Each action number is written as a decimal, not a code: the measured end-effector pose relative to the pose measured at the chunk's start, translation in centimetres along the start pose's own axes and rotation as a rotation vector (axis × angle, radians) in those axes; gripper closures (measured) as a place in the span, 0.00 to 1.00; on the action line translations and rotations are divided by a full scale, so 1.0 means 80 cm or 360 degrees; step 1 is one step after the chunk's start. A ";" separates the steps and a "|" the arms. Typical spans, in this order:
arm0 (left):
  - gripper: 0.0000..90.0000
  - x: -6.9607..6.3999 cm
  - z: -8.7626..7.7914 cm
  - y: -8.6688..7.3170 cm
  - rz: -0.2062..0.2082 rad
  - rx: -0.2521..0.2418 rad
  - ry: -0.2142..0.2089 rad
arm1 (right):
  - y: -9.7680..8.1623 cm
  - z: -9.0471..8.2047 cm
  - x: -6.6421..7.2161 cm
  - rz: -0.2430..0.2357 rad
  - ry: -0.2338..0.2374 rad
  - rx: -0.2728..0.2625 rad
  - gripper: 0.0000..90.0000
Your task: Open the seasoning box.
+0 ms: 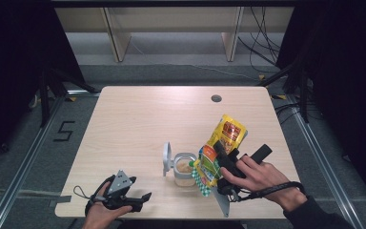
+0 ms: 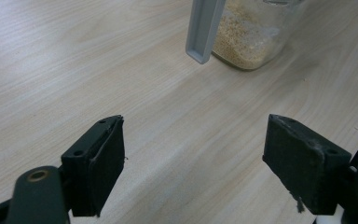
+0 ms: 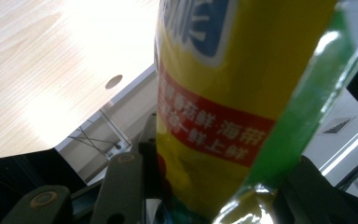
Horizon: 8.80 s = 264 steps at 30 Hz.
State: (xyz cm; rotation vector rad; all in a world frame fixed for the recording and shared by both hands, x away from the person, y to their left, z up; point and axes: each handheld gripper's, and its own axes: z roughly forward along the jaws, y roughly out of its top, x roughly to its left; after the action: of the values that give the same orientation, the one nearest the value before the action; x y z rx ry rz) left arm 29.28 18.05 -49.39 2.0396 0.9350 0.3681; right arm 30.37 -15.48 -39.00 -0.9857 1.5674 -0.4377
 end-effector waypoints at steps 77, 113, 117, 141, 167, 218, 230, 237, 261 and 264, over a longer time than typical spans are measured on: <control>0.22 -0.002 0.001 0.000 -0.0018 -0.0025 -0.0010 | -0.002 0.002 -0.001 0.0035 0.0018 -0.0011 0.69; 0.22 -0.001 0.001 0.000 -0.0016 -0.0020 -0.0003 | -0.006 0.002 0.002 0.0078 0.0031 -0.0012 0.69; 0.22 -0.001 0.001 0.000 -0.0018 -0.0023 -0.0004 | -0.005 0.002 0.002 0.0072 0.0028 -0.0012 0.69; 0.22 0.000 0.001 0.000 0.0003 0.0000 0.0012 | -0.005 -0.002 0.007 0.0105 0.0006 -0.0016 0.69; 0.22 0.001 0.000 0.000 0.0019 0.0010 0.0010 | -0.004 -0.006 0.014 0.0177 -0.0001 -0.0033 0.70; 0.22 0.001 0.000 0.000 0.0005 0.0003 0.0013 | 0.009 -0.005 0.049 0.0718 -0.0052 -0.0026 0.70; 0.22 0.002 0.001 -0.001 -0.0011 -0.0003 0.0003 | 0.025 -0.004 0.074 0.0985 -0.0172 -0.0062 0.71; 0.22 0.000 0.000 0.000 -0.0014 -0.0012 -0.0006 | 0.024 0.002 0.081 0.1121 -0.0134 -0.0107 0.72; 0.22 0.002 -0.001 -0.001 0.0012 0.0021 -0.0004 | 0.025 0.007 0.100 0.1652 -0.0005 -0.0350 0.74; 0.22 0.003 -0.001 0.000 0.0029 0.0021 -0.0001 | 0.026 0.008 0.103 0.1788 0.0038 -0.0379 0.75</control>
State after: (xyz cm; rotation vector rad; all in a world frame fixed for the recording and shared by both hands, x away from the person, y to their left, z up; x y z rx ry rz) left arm 29.36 18.28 -49.35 2.0612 0.9213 0.3719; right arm 30.45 -20.58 -45.80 -0.1459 1.9436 0.5295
